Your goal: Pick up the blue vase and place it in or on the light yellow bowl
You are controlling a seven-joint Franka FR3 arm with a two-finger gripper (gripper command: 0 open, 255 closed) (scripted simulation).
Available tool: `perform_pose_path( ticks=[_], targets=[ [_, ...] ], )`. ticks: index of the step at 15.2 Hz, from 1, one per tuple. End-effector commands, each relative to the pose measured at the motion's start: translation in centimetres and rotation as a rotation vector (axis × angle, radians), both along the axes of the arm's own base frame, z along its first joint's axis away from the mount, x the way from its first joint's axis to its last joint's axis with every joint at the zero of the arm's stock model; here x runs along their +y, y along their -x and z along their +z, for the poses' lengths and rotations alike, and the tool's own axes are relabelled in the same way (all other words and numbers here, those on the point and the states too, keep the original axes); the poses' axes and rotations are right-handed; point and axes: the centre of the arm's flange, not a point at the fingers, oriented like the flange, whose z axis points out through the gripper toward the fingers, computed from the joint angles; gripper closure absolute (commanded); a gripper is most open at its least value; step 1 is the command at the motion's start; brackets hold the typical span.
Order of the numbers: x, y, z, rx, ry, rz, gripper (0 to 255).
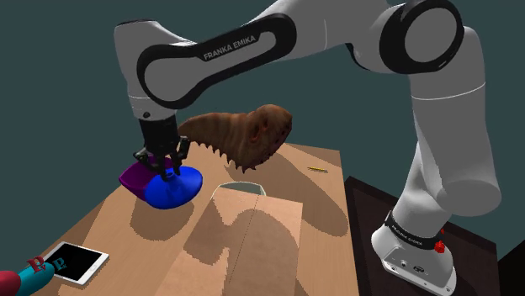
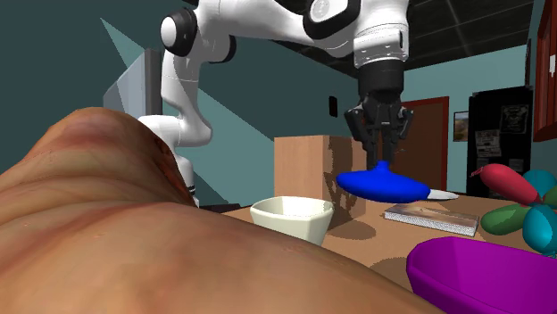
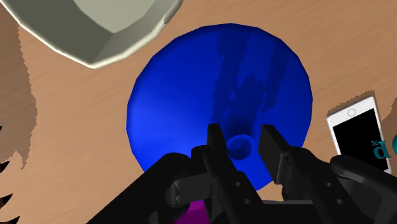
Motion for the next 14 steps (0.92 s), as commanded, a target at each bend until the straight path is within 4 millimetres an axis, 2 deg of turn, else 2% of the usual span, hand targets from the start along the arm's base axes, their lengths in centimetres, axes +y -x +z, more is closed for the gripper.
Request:
perform_pose_path(
  ticks=[1,7,14],
  targets=[
    [0.0,0.0,1.0,0.000,0.000,0.000,255],
    [0.0,0.0,3.8,0.000,0.000,0.000,255],
    [-6.0,6.6,6.1,0.000,0.000,0.000,255]
  ],
)
